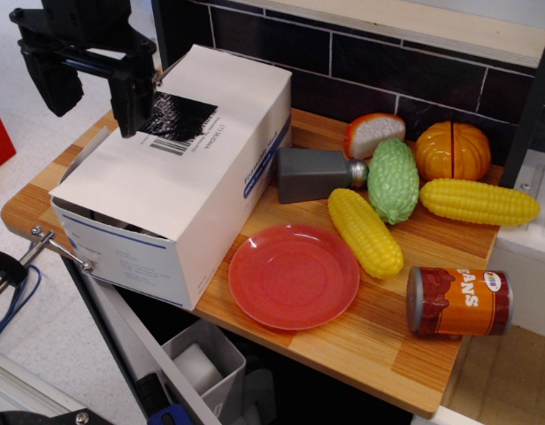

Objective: Open white1fbox flap

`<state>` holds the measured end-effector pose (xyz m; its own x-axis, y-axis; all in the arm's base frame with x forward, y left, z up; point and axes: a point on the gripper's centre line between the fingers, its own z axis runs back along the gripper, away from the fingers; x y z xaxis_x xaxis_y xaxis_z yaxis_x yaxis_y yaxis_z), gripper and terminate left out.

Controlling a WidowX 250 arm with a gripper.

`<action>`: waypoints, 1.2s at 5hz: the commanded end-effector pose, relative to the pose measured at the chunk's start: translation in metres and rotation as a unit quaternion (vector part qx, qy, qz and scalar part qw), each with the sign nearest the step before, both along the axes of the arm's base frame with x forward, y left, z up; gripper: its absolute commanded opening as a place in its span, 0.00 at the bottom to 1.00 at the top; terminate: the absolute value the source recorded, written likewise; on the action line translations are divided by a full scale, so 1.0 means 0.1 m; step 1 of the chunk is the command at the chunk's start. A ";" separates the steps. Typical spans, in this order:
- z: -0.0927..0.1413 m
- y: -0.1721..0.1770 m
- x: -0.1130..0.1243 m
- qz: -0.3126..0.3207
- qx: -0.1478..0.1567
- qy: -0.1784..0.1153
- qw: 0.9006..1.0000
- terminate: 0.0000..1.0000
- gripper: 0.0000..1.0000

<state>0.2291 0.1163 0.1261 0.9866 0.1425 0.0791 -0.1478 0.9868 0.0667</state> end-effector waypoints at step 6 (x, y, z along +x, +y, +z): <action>-0.37 0.12 -0.30 0.050 -0.099 -0.031 0.993 0.00 1.00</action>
<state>0.1977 0.1226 0.0823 0.9627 0.2572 0.0840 -0.2419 0.9572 -0.1591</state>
